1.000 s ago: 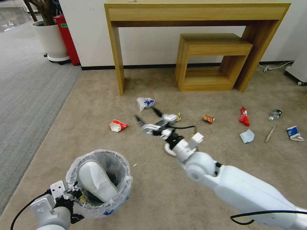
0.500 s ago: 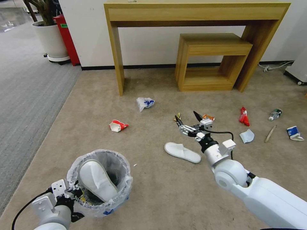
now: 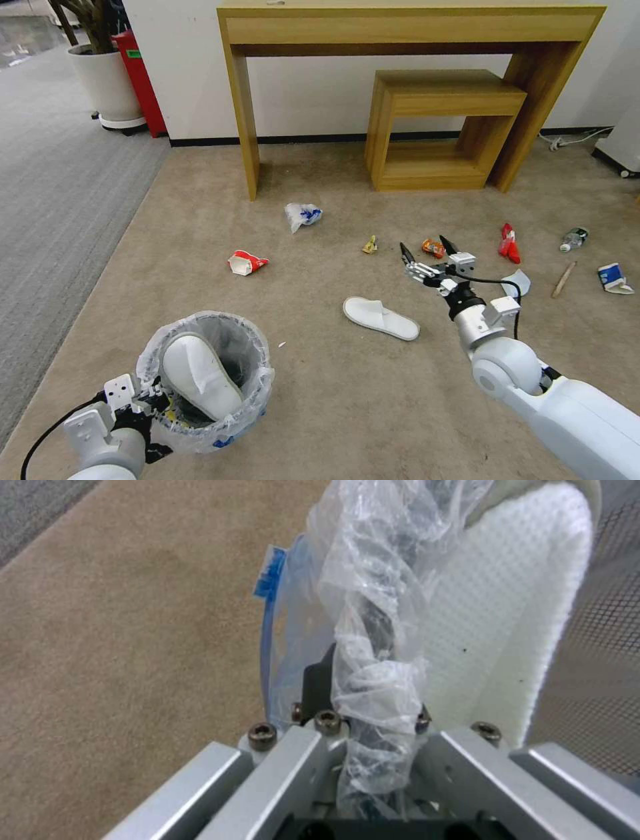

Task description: Pick up the trash bin and place the garbage on the floor into it.

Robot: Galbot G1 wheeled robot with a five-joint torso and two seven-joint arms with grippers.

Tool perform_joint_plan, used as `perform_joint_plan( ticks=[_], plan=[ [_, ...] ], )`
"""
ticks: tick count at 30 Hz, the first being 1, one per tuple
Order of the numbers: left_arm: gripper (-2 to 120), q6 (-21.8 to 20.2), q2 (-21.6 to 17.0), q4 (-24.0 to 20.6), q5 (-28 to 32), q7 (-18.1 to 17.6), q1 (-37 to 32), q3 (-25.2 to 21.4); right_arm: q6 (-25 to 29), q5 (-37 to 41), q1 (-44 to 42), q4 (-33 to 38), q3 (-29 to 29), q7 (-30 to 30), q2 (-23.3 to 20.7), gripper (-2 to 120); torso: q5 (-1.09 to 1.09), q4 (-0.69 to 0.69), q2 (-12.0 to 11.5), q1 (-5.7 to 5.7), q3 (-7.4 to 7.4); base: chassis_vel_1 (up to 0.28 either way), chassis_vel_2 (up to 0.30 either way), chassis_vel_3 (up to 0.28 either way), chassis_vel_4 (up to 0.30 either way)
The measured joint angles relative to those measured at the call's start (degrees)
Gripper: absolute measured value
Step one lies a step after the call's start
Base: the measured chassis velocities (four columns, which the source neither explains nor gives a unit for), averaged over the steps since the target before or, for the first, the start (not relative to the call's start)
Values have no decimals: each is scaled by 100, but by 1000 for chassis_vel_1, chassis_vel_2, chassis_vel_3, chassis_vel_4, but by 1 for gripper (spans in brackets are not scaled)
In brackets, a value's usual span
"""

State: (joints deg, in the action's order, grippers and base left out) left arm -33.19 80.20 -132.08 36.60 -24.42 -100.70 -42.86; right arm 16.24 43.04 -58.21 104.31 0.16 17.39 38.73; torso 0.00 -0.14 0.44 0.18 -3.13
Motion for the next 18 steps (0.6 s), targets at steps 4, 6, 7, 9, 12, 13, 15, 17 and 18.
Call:
perform_joint_plan(
  ticks=[4,6,7,9,12,13,15,17,18],
  plan=[
    [0,11,-25,54,13,1,53,0,7,-190,-165,-104,83,0,55,100,0,-1,0,0,0,0,0,0,0],
    [0,20,-36,85,18,1,78,0,-3,-193,-202,-123,98,2,80,99,0,0,0,0,0,0,0,0,0],
    [0,20,-36,85,18,1,78,0,-3,-193,-202,-123,98,2,80,99,0,0,0,0,0,0,0,0,0],
    [0,27,-37,115,18,1,96,2,-14,-201,-215,-138,99,2,99,98,0,0,0,0,0,0,0,0,0],
    [0,39,-37,132,17,1,111,6,-26,-201,-226,-144,96,1,112,97,-1,0,0,0,1,0,0,0,0],
    [0,43,-36,136,17,2,112,7,-26,-209,-226,-150,87,0,121,97,-1,0,0,0,1,-44,65,44,-43],
    [0,45,-37,140,17,2,115,7,-27,-211,-225,-158,71,-4,129,95,-1,0,0,0,0,-78,65,65,-47],
    [0,46,-38,145,19,3,124,4,-27,-214,-215,-171,46,-6,143,91,0,0,0,0,0,-76,66,74,-101],
    [0,50,-45,150,25,4,134,0,-27,-216,-196,-178,23,-10,157,90,-1,0,0,0,0,-92,79,83,-111]
  ],
)
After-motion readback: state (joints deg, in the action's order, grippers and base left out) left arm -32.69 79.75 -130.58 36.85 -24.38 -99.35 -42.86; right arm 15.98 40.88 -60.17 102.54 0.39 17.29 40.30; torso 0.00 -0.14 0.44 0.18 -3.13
